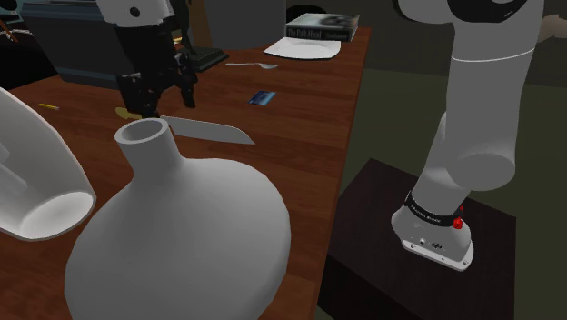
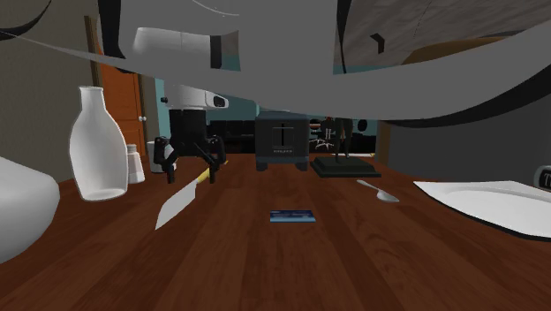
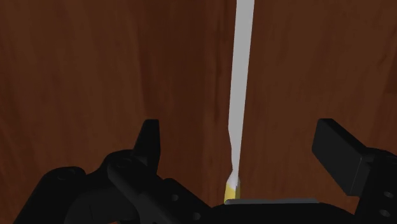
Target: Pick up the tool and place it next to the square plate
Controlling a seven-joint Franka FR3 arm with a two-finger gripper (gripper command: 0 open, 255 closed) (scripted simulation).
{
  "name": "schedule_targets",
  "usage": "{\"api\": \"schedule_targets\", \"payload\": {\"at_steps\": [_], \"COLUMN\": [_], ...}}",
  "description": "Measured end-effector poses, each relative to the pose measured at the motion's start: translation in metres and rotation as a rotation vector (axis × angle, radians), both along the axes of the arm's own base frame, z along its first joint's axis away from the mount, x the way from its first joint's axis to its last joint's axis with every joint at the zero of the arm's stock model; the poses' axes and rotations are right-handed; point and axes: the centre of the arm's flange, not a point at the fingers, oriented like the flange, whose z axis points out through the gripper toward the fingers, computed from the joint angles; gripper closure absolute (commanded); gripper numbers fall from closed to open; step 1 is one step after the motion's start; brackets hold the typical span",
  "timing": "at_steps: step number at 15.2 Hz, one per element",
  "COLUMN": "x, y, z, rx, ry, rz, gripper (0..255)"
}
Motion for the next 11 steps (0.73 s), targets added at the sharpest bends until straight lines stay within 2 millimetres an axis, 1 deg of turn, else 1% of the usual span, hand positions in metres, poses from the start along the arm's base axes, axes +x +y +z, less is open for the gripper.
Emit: {"api": "schedule_targets", "payload": {"at_steps": [3, 9, 10, 11], "x": [-0.001, -0.001, -0.001, -0.001], "y": [0.002, 0.001, 0.001, 0.001], "z": [-0.016, -0.019, -0.019, -0.019], "rx": [0.000, 0.000, 0.000, 0.000], "ry": [0.000, 0.000, 0.000, 0.000], "rz": [0.000, 0.000, 0.000, 0.000], "gripper": [0, 0, 255, 255]}}
